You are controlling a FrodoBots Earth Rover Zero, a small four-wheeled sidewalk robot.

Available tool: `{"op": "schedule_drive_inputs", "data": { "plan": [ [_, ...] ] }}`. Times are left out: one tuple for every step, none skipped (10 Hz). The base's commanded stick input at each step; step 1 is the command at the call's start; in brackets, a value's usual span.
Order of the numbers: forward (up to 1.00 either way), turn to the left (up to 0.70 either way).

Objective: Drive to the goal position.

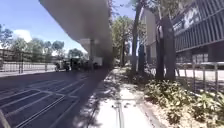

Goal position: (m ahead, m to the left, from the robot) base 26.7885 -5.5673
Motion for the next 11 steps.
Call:
{"op": "schedule_drive_inputs", "data": {
  "plan": [
    [0.45,0.00],
    [0.45,0.00],
    [0.45,0.00],
    [0.45,0.00],
    [0.45,0.08],
    [0.45,0.26],
    [0.45,0.21],
    [0.45,0.00],
    [0.45,0.00],
    [0.45,0.00],
    [0.45,0.00]
  ]
}}
